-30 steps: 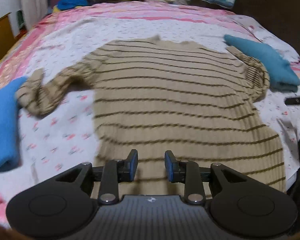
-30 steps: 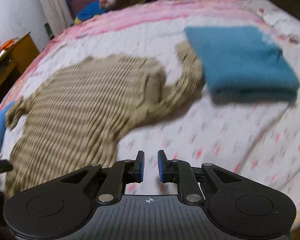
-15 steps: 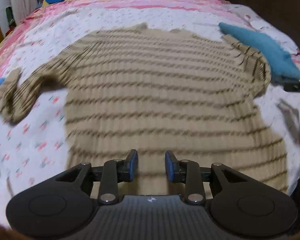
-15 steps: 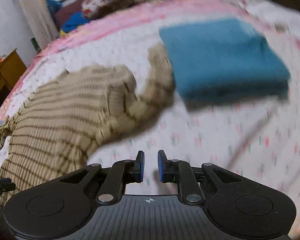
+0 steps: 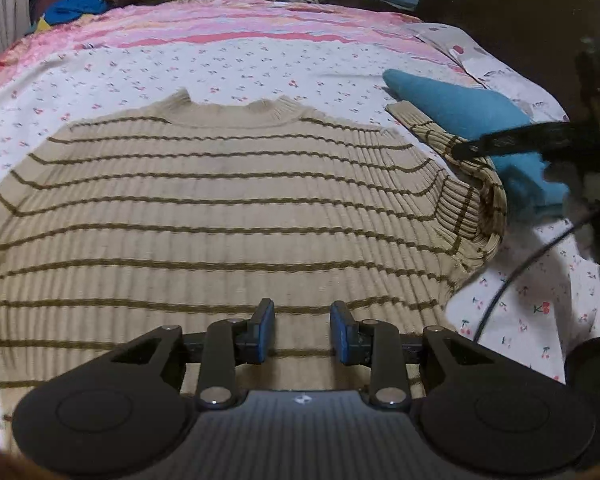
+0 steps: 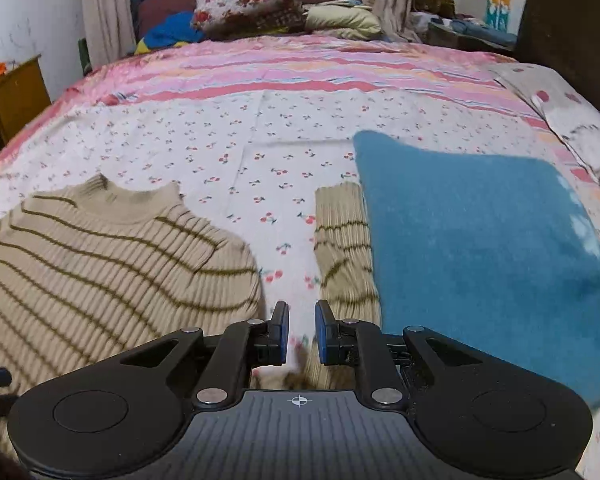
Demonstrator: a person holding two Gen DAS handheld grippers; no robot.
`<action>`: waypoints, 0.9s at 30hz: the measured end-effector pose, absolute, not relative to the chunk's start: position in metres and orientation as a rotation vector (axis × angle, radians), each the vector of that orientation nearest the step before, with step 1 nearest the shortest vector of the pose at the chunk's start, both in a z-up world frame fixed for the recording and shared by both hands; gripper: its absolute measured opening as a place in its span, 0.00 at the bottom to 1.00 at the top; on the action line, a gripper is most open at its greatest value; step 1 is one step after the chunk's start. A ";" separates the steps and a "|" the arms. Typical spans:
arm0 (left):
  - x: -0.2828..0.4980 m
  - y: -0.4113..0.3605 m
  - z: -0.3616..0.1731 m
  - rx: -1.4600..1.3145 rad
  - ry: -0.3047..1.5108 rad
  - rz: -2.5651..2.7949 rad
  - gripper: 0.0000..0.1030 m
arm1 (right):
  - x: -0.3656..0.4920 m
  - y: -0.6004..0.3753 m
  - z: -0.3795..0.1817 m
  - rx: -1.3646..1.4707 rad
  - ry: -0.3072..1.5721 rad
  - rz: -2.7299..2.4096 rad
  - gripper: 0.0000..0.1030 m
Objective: Fold small clothes
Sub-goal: 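Grasp the sweater sleeve cuff near the teal towel with the right gripper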
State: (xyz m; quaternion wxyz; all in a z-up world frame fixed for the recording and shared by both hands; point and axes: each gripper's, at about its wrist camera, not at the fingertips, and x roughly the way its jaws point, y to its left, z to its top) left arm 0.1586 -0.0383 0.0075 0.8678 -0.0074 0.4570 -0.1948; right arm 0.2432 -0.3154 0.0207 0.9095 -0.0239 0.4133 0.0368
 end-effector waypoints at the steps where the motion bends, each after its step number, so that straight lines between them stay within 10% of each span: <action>1: 0.160 -0.040 0.005 -0.020 0.963 -0.412 0.35 | 0.250 -0.315 0.019 -0.058 0.855 0.077 0.16; 27: 0.162 -0.043 -0.004 -0.061 0.988 -0.434 0.39 | 0.274 -0.351 0.056 0.127 0.804 0.077 0.03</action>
